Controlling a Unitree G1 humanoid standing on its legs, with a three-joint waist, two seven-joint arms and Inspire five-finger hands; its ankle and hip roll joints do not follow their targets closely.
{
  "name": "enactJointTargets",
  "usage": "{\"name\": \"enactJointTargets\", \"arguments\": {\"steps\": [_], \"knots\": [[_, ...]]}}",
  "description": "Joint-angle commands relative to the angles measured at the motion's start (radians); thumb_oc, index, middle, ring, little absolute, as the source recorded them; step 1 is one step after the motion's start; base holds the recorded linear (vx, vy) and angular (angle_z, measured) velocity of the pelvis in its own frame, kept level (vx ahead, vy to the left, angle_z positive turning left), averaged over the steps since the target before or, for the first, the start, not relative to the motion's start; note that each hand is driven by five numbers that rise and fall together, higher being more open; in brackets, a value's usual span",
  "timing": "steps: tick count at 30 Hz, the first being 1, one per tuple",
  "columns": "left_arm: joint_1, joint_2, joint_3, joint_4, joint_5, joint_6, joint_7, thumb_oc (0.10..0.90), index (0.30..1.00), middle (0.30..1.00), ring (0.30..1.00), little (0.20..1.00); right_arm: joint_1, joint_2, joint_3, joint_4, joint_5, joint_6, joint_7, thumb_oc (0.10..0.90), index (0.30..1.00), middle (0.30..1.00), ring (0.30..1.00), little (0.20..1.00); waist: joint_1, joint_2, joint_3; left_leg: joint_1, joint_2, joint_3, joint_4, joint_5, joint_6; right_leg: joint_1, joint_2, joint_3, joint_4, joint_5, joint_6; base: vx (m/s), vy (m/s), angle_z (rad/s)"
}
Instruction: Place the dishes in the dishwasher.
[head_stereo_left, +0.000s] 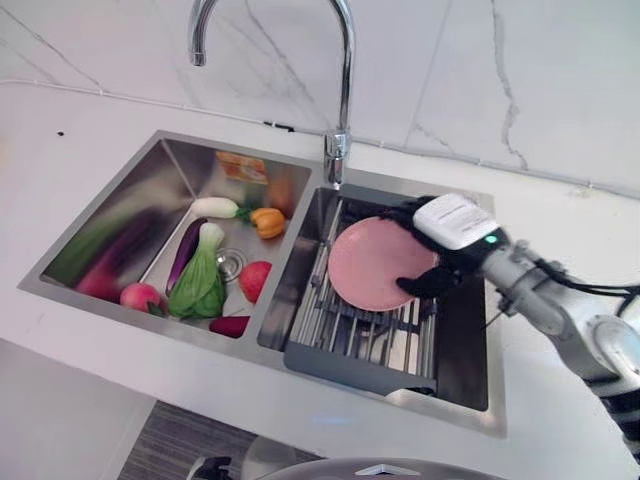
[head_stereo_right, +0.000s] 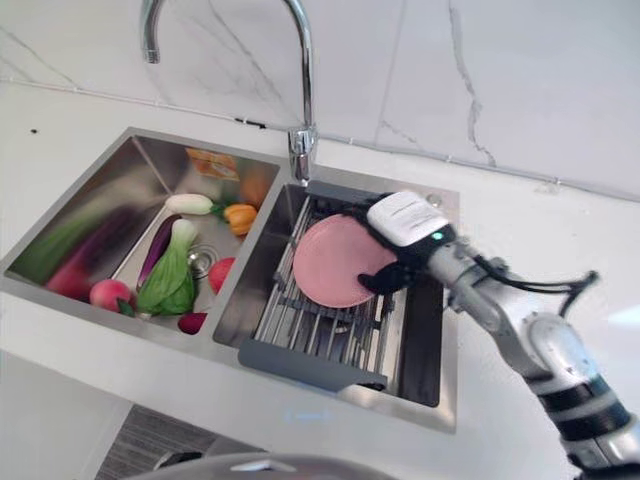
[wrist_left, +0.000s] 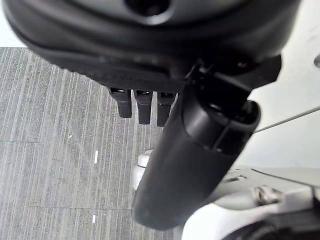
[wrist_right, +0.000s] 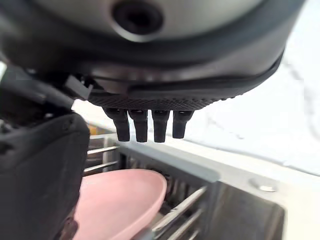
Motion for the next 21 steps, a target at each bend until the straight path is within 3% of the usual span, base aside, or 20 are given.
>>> {"name": "enactJointTargets", "arguments": {"steps": [1,5,8,21], "knots": [[-0.052,0.006,-0.012,0.058,-0.004,-0.030,0.003,0.800,0.900,0.900,0.900,0.900,-0.030,-0.055,-0.053,-0.144,0.094,-0.006,-0.105,0.800,0.900,0.900,0.900,0.900,-0.012,0.008,-0.090,-0.011,0.021,0.068,-0.014,0.008,0.003,0.001,0.021,0.019,0.066,-0.048,-0.031,0.01,0.006,-0.04],[-0.055,0.012,-0.016,0.056,-0.003,-0.033,0.000,0.800,0.900,0.900,0.900,0.900,-0.026,-0.084,-0.060,-0.170,0.134,-0.022,-0.090,0.800,0.900,0.900,0.900,0.900,-0.012,0.002,-0.090,-0.006,0.022,0.074,-0.014,0.006,0.003,-0.003,0.023,0.028,0.068,-0.046,-0.031,0.00,0.007,-0.05],[-0.054,0.017,-0.018,0.059,-0.008,-0.037,-0.005,0.800,0.900,0.900,0.900,0.900,-0.042,-0.116,-0.032,-0.188,0.259,-0.035,-0.033,0.800,0.900,0.900,0.900,0.900,-0.017,-0.006,-0.089,0.003,0.025,0.088,-0.014,0.002,0.004,-0.010,0.025,0.044,0.070,-0.044,-0.031,0.00,0.011,-0.06],[-0.055,0.027,-0.033,0.054,-0.040,-0.061,-0.027,0.800,0.900,0.900,0.900,0.900,-0.116,-0.254,0.064,-0.232,0.565,-0.037,0.138,0.800,0.900,0.900,0.900,0.900,-0.037,-0.018,-0.082,0.041,0.032,0.133,-0.014,-0.015,0.011,-0.030,0.018,0.104,0.085,-0.041,-0.025,0.00,0.010,-0.12]]}}
